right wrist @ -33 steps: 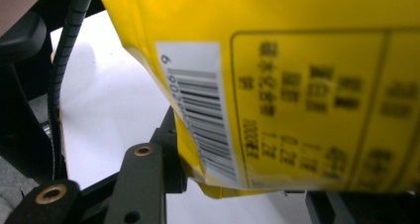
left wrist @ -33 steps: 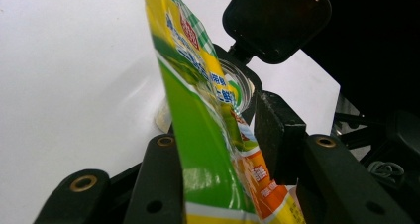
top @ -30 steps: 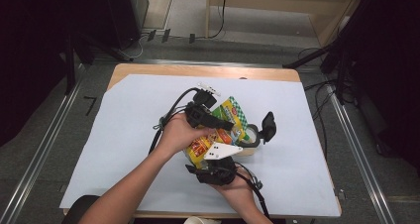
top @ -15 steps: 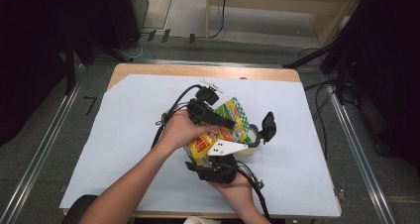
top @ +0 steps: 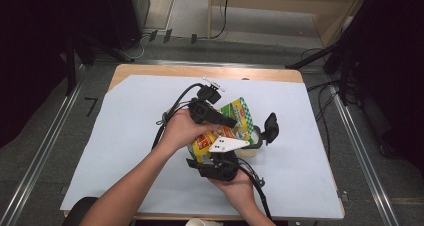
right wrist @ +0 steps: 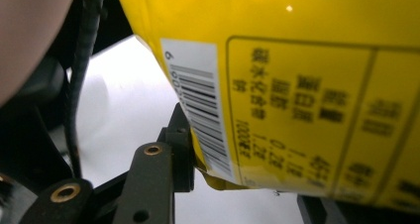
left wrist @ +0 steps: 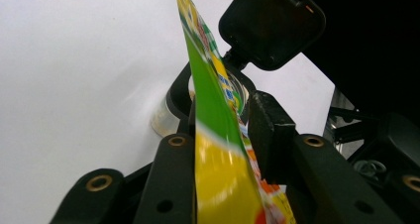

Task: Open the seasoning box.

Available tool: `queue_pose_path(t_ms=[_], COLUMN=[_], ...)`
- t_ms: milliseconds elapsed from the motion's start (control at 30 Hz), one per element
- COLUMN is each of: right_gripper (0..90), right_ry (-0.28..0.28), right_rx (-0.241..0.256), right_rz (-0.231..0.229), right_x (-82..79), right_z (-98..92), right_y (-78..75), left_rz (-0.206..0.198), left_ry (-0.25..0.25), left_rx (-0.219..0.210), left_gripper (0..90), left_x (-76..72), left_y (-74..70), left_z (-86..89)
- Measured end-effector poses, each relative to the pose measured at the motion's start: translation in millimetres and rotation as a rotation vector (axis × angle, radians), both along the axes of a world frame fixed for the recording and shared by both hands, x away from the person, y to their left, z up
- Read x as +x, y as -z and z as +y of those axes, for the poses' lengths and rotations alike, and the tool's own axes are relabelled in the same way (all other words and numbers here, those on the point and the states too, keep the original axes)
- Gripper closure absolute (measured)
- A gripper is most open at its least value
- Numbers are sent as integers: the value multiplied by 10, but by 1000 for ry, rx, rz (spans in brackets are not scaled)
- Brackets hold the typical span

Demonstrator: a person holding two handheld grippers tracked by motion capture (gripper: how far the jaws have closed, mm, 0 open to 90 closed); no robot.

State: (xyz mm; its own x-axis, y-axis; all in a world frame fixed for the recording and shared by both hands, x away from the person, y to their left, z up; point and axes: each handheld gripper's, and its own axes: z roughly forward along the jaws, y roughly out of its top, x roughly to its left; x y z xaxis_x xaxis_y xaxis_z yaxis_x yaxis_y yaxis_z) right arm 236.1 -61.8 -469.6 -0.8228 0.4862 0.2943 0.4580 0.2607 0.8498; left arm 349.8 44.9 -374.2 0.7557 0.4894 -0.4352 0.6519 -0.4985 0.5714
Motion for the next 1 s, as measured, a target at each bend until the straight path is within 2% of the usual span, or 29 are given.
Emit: queue_pose_path(t_ms=[100, 233, 300, 400, 467, 500, 600, 667, 767, 867, 1000], right_gripper=[635, 631, 630, 620, 610, 605, 559, 534, 526, 624, 646], right_ry=[7, 3, -4, -7, -14, -19, -36, -41, -43, -26, -22], right_rx=[36, 38, 37, 16, 2, -10, -37, -34, -61, -113, -118], right_rz=[27, 13, 10, 0, 1, -2, -5, -4, -22, -47, -45], right_x=[40, 33, 27, -3, 9, 16, 33, 36, 19, 11, 18], right_z=[-52, -42, -32, 3, 23, 28, 54, 60, 81, 89, 79], right_y=[-8, -22, -25, -41, -32, -28, -14, -11, -14, -17, -38], left_rz=[13, 13, 26, 15, -17, -47, -78, -83, -82, -84, -86], left_ry=[2, -6, -8, -4, 1, 4, 16, 16, 12, 13, 10], left_rx=[-2, 4, 10, 22, 34, 45, 51, 51, 52, 52, 39], left_gripper=[705, 701, 707, 733, 770, 793, 848, 856, 870, 875, 860], left_x=[-3, -30, -39, -47, -58, -67, -94, -100, -111, -119, -113], left_y=[-5, -37, -46, -43, -34, -32, -44, -52, -63, -71, -78], left_z=[27, 77, 98, 107, 92, 79, 49, 45, 32, 17, 26])
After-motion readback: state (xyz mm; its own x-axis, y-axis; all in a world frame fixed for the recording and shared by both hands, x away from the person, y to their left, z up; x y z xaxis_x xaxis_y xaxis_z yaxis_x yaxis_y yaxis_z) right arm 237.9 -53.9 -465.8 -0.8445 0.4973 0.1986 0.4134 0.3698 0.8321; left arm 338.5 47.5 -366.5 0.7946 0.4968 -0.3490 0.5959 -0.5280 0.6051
